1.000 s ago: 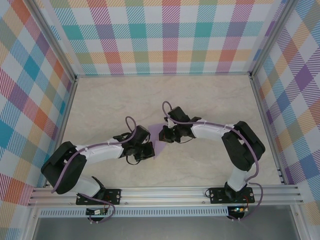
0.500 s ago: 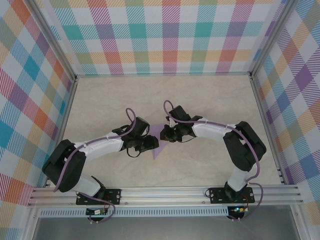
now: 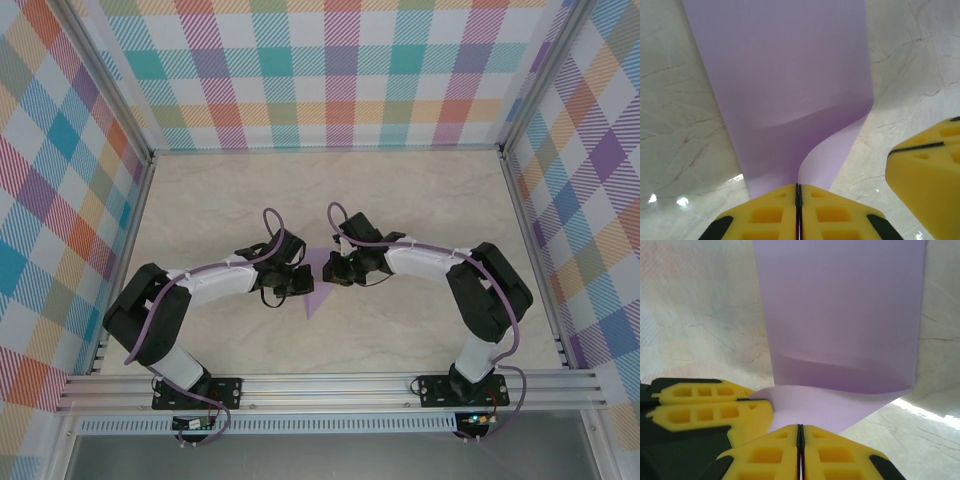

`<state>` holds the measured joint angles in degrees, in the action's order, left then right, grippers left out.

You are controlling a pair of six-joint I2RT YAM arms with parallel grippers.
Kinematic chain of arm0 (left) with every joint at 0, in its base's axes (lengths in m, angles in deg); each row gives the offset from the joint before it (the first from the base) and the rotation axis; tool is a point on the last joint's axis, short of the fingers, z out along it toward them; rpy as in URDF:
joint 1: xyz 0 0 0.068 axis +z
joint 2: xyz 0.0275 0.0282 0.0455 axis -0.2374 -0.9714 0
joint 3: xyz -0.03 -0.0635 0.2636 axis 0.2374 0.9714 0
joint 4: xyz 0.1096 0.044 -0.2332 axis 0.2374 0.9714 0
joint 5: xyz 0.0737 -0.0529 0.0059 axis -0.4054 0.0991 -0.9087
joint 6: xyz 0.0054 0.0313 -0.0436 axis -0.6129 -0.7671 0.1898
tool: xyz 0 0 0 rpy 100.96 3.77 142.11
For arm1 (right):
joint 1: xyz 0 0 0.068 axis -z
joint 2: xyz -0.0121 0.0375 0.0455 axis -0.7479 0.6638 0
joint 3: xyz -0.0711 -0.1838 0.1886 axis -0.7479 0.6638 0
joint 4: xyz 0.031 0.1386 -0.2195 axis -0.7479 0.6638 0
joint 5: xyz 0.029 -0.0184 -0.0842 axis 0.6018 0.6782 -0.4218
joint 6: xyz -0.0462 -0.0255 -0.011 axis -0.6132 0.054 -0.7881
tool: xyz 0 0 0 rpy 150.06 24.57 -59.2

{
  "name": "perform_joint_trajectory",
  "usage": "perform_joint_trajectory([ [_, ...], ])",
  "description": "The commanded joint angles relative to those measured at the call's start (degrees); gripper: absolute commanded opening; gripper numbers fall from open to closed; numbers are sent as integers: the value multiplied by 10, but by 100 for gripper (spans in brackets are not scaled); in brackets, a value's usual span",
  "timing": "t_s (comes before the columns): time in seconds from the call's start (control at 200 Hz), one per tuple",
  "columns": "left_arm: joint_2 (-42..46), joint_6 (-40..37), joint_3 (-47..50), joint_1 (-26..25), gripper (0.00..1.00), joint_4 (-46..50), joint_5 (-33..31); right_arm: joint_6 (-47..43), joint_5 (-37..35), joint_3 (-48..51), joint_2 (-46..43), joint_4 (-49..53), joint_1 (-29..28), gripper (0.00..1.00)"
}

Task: Fold a paper plane with a square sheet of paper (pick it up from the middle)
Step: Third fold the triangle at the center of the table.

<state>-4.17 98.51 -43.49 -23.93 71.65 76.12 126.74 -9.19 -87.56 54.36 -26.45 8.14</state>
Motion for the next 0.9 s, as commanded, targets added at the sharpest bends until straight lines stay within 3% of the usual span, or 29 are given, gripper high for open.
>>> perform_joint_trajectory([
  [0.0,3,-13,-3,6,7,5,-24,-22,34,3,18,-11,-2,10],
  [0.895,-15,-9,17,7,4,3,-36,-21,65,-23,89,-18,-2,10],
])
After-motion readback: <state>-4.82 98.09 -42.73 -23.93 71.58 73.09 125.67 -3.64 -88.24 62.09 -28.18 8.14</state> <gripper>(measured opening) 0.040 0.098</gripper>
